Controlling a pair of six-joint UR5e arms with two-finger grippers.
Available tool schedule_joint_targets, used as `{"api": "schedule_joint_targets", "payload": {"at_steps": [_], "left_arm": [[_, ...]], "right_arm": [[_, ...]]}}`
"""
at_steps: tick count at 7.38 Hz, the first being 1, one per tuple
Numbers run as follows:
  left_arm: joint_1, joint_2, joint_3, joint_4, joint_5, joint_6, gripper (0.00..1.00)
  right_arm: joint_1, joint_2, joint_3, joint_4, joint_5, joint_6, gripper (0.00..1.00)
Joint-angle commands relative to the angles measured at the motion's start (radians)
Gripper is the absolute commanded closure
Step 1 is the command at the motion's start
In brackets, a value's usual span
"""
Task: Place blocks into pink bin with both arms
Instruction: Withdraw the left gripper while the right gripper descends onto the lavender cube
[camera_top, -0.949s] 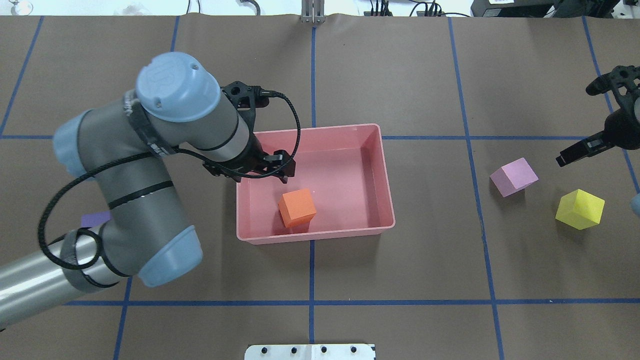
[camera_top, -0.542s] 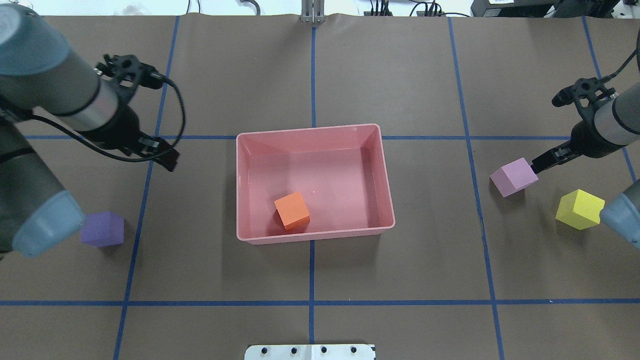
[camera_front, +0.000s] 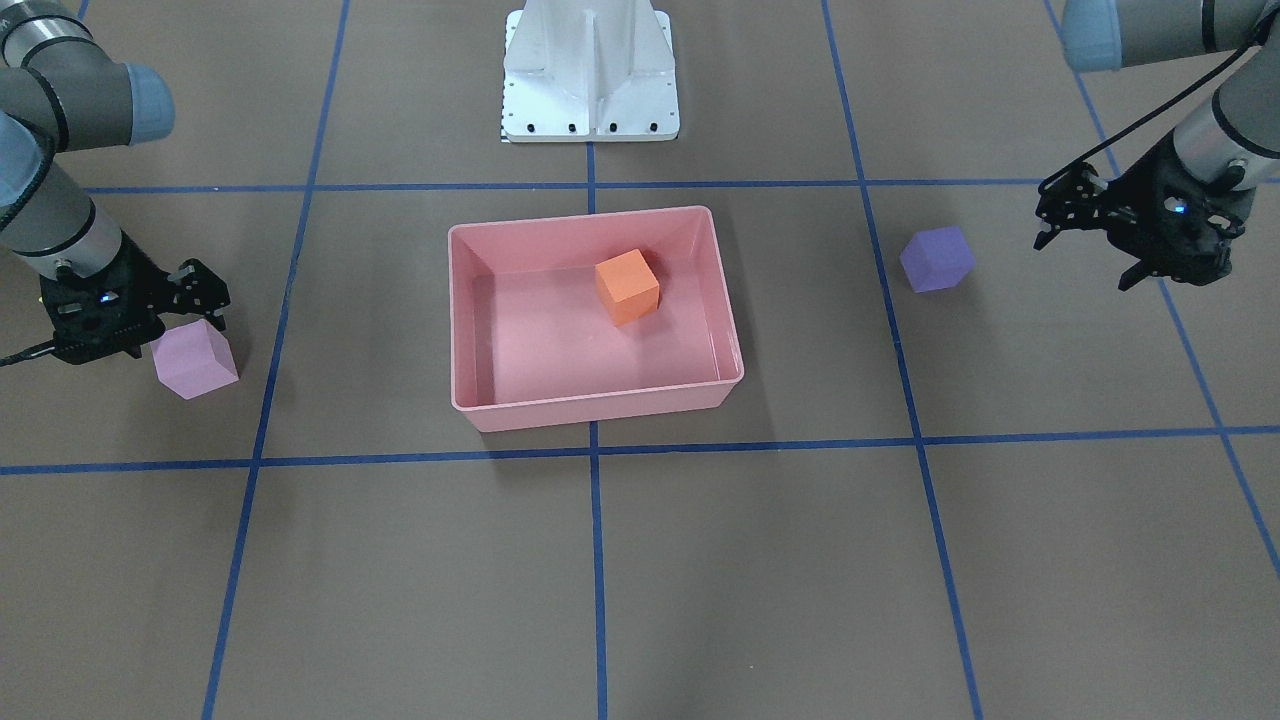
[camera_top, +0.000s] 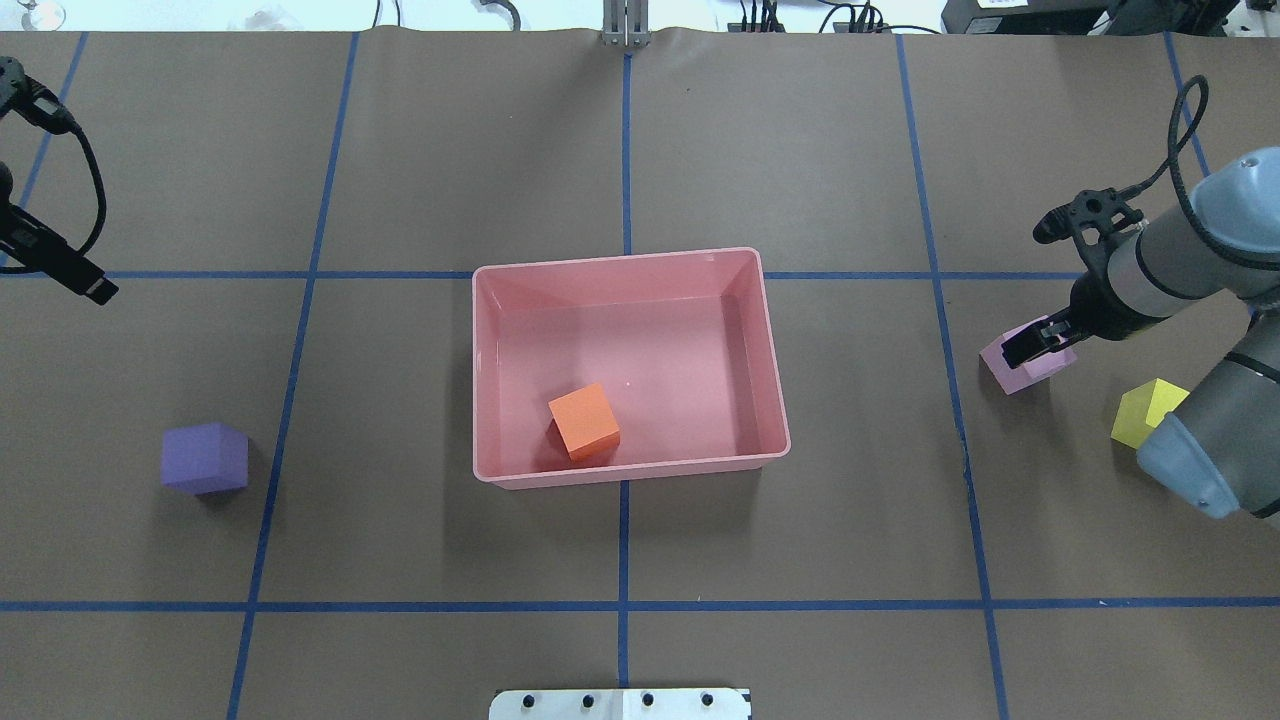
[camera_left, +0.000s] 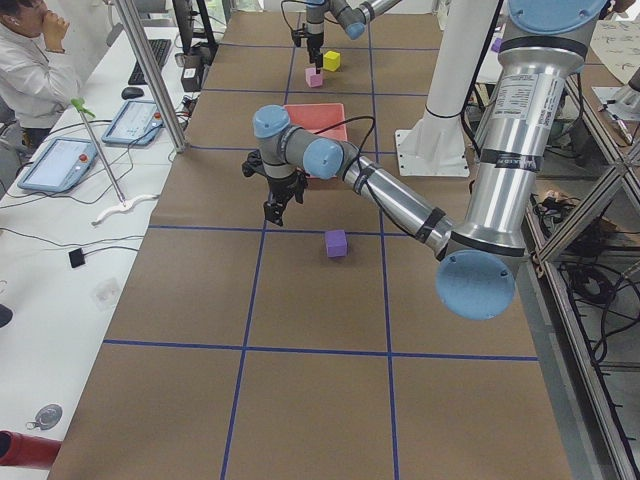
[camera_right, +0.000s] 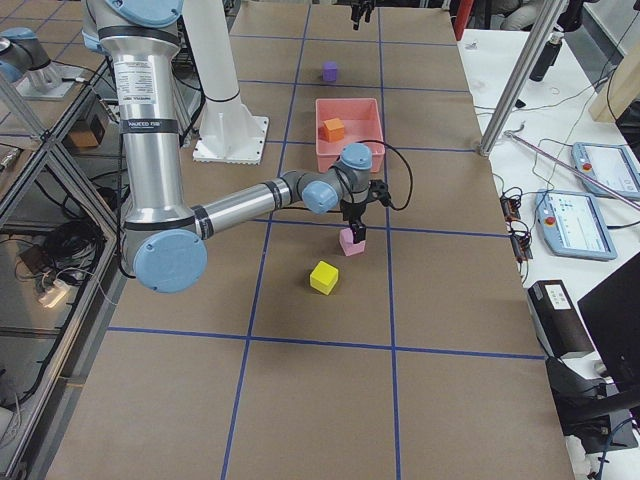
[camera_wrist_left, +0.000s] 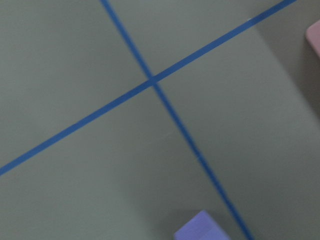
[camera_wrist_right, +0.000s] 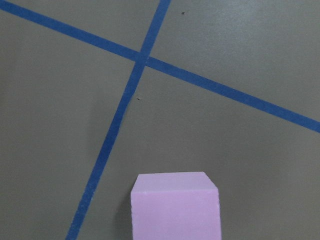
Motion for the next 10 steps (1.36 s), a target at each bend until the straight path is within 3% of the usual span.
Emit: {"api": "schedule_joint_targets", "payload": {"at_steps": [1,4,5,6,7,9,10], "left_arm": [[-0.008,0.005,0.005,-0.001,-0.003,0.007,0.0],[-0.009,0.006,-0.001,-0.001,-0.003,0.004,0.0],[-0.009,0.006,-0.001,-0.001,-0.003,0.004,0.0],[-0.008,0.006,0.0,-0.001,-0.003,0.004,0.0],[-0.008,0.005,0.0,-0.001,-0.003,0.004,0.0],[-0.006,0.005,0.003,-0.001,-0.003,0.004,0.0],[-0.005,0.005,0.005,-0.001,-0.003,0.004,0.0]], "right_arm": [[-0.023,-0.001,-0.026,0.004,-0.025,0.001,0.0],[-0.024,0.001,-0.041,0.004,-0.025,0.001,0.0],[-0.03,0.002,-0.085,0.031,-0.025,0.001,0.0],[-0.035,0.004,-0.161,0.136,-0.025,0.007,0.01],[-0.037,0.046,-0.191,0.168,-0.019,0.008,0.17],[-0.037,0.062,-0.178,0.137,-0.016,0.027,0.89],[-0.037,0.064,-0.15,0.122,-0.008,0.043,1.0]]}}
